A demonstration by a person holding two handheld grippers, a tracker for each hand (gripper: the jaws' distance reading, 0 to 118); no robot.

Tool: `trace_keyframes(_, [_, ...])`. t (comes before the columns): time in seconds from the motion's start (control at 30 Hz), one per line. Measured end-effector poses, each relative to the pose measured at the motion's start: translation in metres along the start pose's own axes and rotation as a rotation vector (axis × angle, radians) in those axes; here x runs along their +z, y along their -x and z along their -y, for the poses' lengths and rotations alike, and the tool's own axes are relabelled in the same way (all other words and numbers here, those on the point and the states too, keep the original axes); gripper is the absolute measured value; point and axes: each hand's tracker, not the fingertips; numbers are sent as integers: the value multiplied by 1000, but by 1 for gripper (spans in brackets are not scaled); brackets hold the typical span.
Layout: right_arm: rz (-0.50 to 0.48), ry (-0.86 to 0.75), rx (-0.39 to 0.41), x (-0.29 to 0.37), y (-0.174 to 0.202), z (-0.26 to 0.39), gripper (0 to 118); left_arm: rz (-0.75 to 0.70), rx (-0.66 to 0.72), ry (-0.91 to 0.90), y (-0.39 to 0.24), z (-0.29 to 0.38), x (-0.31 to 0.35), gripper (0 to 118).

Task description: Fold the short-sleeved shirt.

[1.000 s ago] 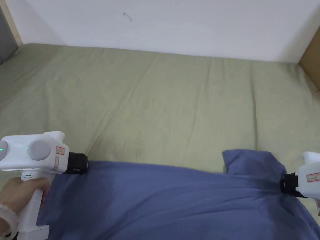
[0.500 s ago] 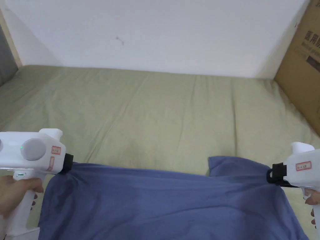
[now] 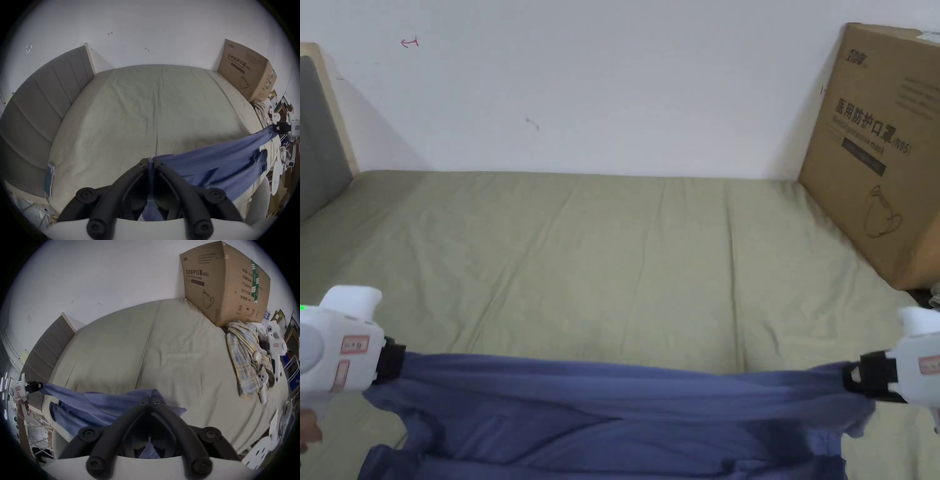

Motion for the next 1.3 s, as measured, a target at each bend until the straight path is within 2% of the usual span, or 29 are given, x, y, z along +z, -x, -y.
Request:
trace_keyframes(0.2, [12, 92, 6, 3, -4, 82, 0, -8, -17, 93, 2, 74, 3, 3])
trace_keyframes(0.27, [28, 132, -18, -5, -8, 104, 0, -7, -11, 129, 3, 94, -6, 3])
trace_keyframes(0.33, [19, 168, -70, -17, -17, 120, 0, -10, -1, 160, 2, 109, -15, 3])
trace_keyframes(0.47, [44, 182, -69, -30, -19, 141, 0, -18, -4, 206, -1, 128, -28, 4])
trace_keyframes(0.5, [46, 182, -67, -32, -17, 143, 2, -17, -4, 217, -1, 130, -30, 8])
trace_keyframes(0.53, [62, 178, -69, -33, -16, 145, 11, -25, 1, 218, -2, 132, -30, 29])
trace_keyframes(0.57, [63, 170, -72, -31, -13, 146, 27, -40, 3, 219, -2, 133, -30, 57])
trace_keyframes(0.6, [72, 158, -68, -30, -11, 145, 49, -58, 3, 225, -2, 133, -29, 88])
trace_keyframes(0.63, [84, 149, -63, -29, -9, 144, 73, -74, 1, 226, 1, 134, -30, 111])
trace_keyframes(0.67, [106, 141, -54, -27, -5, 141, 79, -66, 7, 225, 3, 134, -27, 111])
trace_keyframes(0.77, [191, 22, 6, -9, 11, 132, 79, -12, 93, 152, 7, 125, -6, 110])
trace_keyframes(0.83, [212, -97, 44, 5, 28, 125, 78, 8, 125, 88, 7, 115, 9, 110])
trace_keyframes(0.93, [156, -255, 94, 25, 61, 112, 74, 45, 144, -8, 0, 100, 33, 109])
trace_keyframes(0.97, [142, -300, 122, 31, 72, 110, 61, 69, 152, -34, -3, 96, 41, 106])
trace_keyframes(1.0, [171, -364, 160, 35, 89, 107, 41, 96, 158, -61, -7, 92, 48, 95])
trace_keyframes(1.03, [219, -433, 180, 37, 105, 107, 9, 97, 157, -66, -11, 89, 52, 62])
trace_keyframes(1.07, [214, -488, 196, 40, 119, 107, 1, 89, 157, -72, -15, 87, 56, 27])
trace_keyframes(1.1, [166, -537, 216, 42, 131, 107, 1, 74, 150, -86, -19, 86, 57, 0])
trace_keyframes(1.13, [145, -564, 237, 43, 145, 106, 1, 75, 140, -93, -22, 86, 59, 0])
trace_keyframes(1.17, [165, -588, 252, 43, 159, 106, 1, 85, 130, -92, -24, 85, 61, 0])
trace_keyframes(1.2, [191, -634, 274, 42, 172, 108, 1, 138, 142, -111, -24, 86, 63, 0])
trace_keyframes(1.3, [163, -692, 303, 41, 201, 108, 1, 196, 210, -92, -15, 91, 66, 0])
